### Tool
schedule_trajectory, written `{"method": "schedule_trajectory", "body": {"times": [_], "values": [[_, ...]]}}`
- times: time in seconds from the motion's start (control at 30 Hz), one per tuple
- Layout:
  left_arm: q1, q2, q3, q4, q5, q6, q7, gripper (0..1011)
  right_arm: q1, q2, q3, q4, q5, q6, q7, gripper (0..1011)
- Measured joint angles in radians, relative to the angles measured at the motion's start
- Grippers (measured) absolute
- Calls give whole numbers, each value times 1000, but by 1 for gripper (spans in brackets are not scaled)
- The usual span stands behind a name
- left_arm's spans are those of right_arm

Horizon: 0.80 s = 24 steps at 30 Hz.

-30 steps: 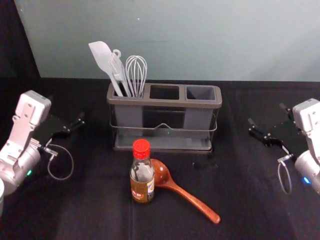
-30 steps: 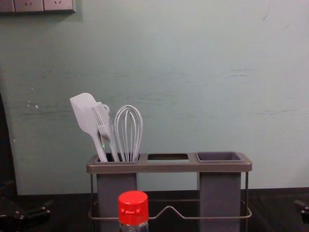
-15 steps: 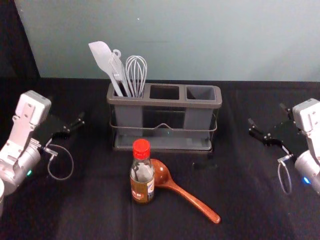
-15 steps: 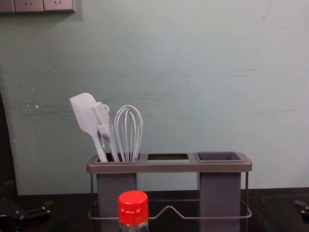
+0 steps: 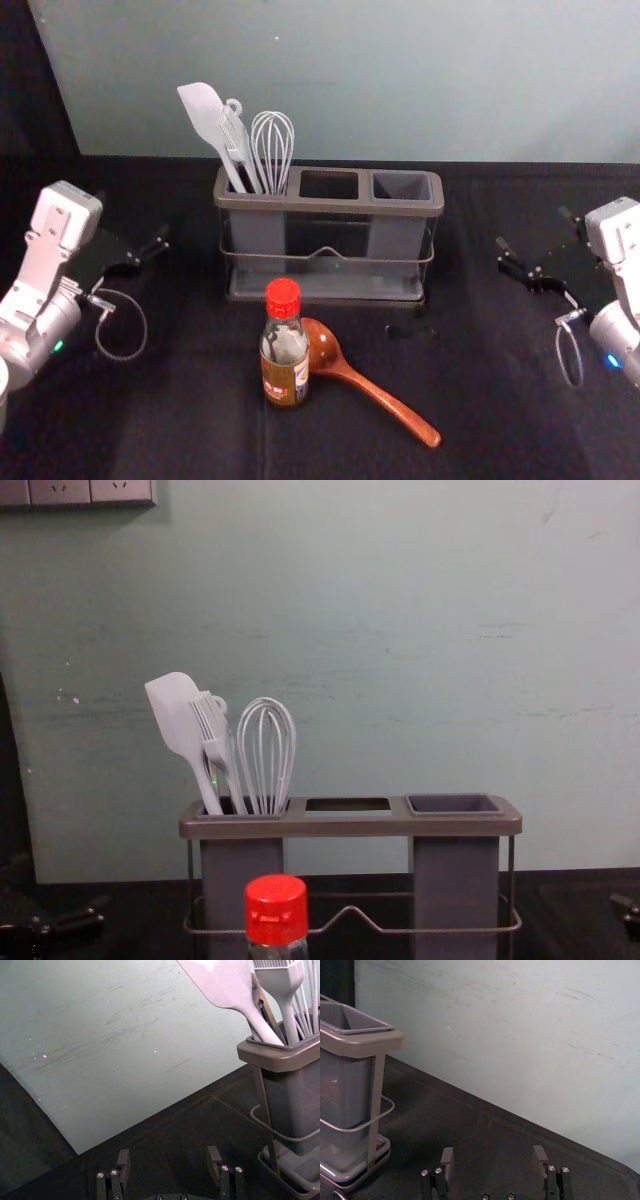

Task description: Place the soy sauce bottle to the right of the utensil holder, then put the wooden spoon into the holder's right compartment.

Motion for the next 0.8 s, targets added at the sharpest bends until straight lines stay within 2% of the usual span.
{"method": "schedule_trajectory", "body": {"times": [0.3,0.4,0.5,0.63,0.8], "values": [[0,0,0,0,0,0,0,1005,-44,26,53,-71,23,-22,32,1003],[0,0,0,0,0,0,0,1005,-78,46,84,-116,43,-29,44,1002],[0,0,0,0,0,0,0,1005,-132,73,125,-178,83,-42,67,1002],[0,0,0,0,0,0,0,1005,-181,98,159,-229,135,-56,107,1002],[0,0,0,0,0,0,0,1005,-272,140,205,-303,244,-87,221,1003]]}}
